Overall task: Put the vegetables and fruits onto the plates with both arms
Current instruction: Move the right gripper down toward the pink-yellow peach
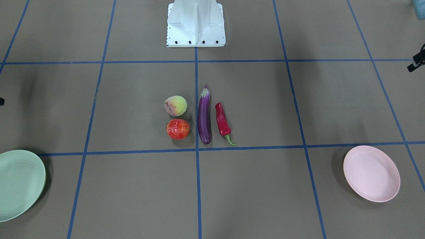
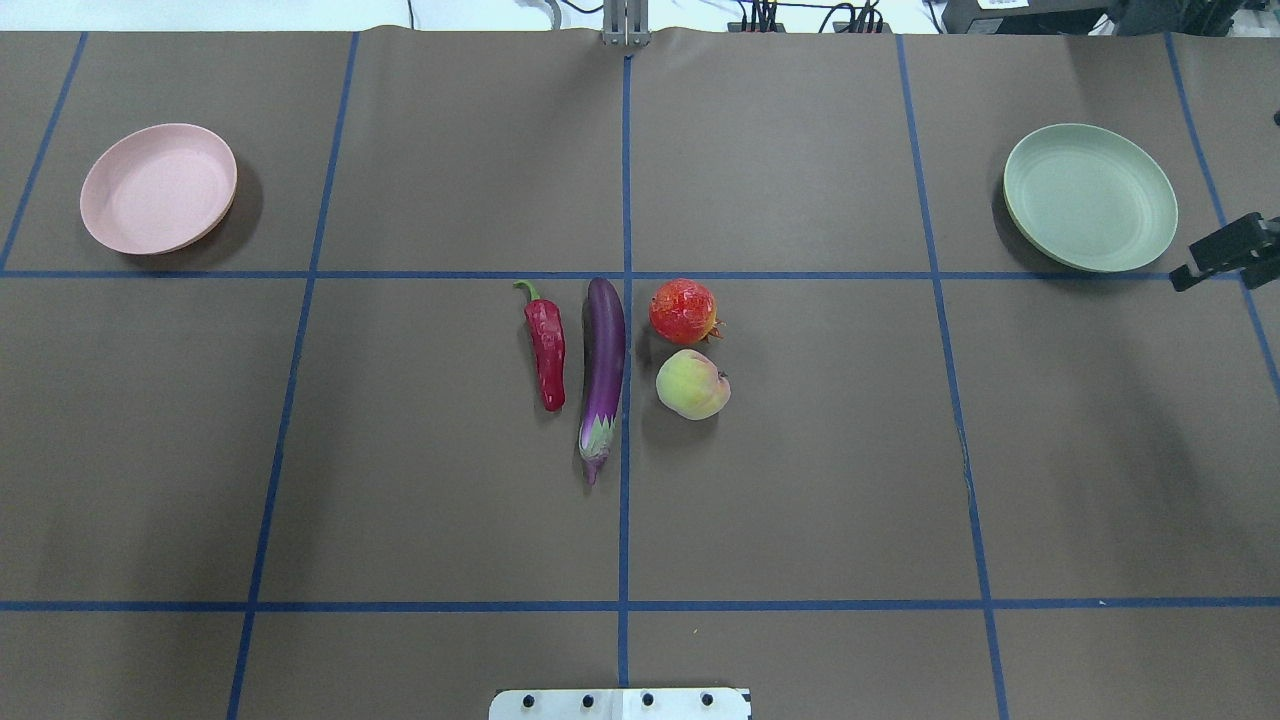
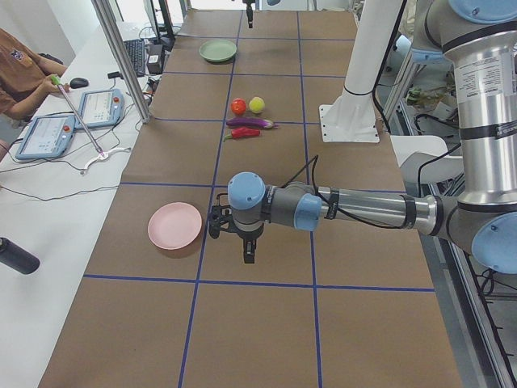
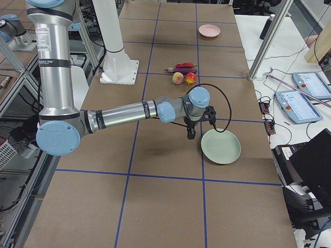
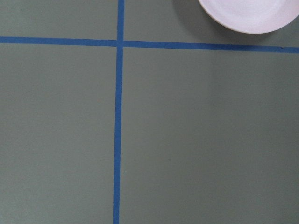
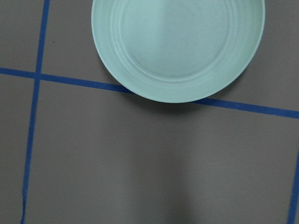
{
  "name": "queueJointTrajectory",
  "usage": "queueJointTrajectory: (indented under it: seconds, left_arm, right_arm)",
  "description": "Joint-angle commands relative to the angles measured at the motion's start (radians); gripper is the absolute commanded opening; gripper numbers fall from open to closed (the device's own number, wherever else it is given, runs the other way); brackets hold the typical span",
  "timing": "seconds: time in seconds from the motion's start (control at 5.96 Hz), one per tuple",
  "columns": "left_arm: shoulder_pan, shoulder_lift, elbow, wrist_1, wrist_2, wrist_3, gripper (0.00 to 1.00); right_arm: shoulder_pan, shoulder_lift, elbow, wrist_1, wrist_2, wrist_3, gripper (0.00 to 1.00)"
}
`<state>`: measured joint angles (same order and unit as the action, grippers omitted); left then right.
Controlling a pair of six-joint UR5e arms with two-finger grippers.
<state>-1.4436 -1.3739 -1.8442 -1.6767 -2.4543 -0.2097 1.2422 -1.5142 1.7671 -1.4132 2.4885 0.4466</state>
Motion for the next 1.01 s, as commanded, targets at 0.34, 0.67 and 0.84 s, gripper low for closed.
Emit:
queueJointTrajectory:
  seconds: [0.34,0.67,0.84]
  left_arm:
    - [0.107,-0.040,-0.035,-0.034,-0.015,-0.159,1.00]
    - [0.121,-0.042,-0.039,-0.049,-0.012,-0.188,1.00]
    - [0.121,-0.040,-0.039,-0.048,-0.009,-0.188,1.00]
  right_arm:
    - [-0.327,0.257,0.040,0.146,-0.159,0.804,1.00]
    - [-0.543,0.375,0.029,0.151,-0.399,1.063,1.00]
    - [-0.579,0.387,0.028,0.157,-0.452,1.186,1.00]
